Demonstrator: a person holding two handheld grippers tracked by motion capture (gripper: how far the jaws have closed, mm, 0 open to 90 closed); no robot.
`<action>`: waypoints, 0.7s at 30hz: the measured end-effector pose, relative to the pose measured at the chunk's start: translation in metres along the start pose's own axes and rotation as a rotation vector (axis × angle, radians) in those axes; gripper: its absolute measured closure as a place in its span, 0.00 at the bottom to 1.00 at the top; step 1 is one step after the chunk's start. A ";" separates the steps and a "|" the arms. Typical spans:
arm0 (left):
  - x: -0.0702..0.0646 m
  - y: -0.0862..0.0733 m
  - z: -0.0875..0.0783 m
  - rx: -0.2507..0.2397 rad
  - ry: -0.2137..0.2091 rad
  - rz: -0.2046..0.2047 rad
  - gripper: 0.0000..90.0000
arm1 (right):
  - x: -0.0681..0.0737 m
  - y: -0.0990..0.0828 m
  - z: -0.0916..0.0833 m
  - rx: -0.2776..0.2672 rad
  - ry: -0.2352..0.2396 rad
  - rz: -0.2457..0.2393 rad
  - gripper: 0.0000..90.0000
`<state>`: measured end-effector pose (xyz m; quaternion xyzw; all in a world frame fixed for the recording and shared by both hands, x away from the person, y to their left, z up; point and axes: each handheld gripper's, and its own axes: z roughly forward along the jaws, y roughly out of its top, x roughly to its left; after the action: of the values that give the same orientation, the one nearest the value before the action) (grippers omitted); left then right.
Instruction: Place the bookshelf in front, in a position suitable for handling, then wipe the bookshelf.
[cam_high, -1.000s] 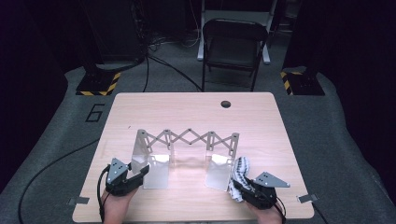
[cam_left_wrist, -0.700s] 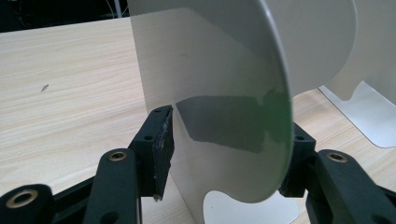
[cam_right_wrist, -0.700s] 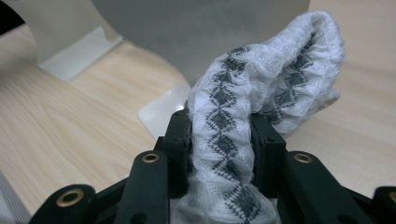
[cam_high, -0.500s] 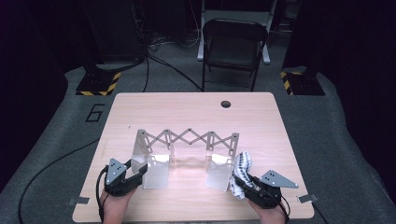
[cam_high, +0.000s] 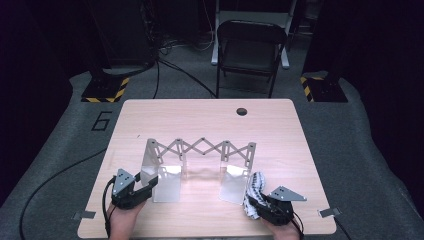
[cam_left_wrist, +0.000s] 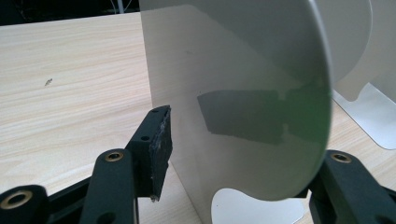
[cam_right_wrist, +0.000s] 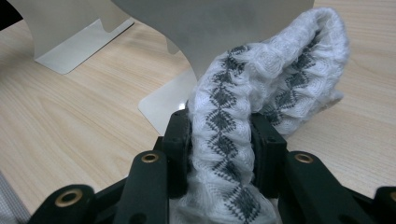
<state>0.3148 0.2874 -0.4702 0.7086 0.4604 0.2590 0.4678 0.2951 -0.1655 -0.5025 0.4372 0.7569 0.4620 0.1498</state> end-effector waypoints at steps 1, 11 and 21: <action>0.000 0.000 0.000 0.000 0.000 0.000 0.51 | 0.001 0.001 -0.001 -0.004 -0.008 0.007 0.71; 0.000 -0.003 -0.004 -0.004 0.000 0.007 0.53 | -0.001 0.008 -0.006 -0.042 -0.002 0.004 0.71; -0.006 -0.002 -0.005 -0.001 -0.007 0.025 0.58 | 0.012 0.038 -0.034 -0.143 0.030 -0.037 0.72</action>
<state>0.3079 0.2847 -0.4697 0.7148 0.4498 0.2627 0.4665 0.2864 -0.1678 -0.4503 0.4042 0.7321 0.5186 0.1781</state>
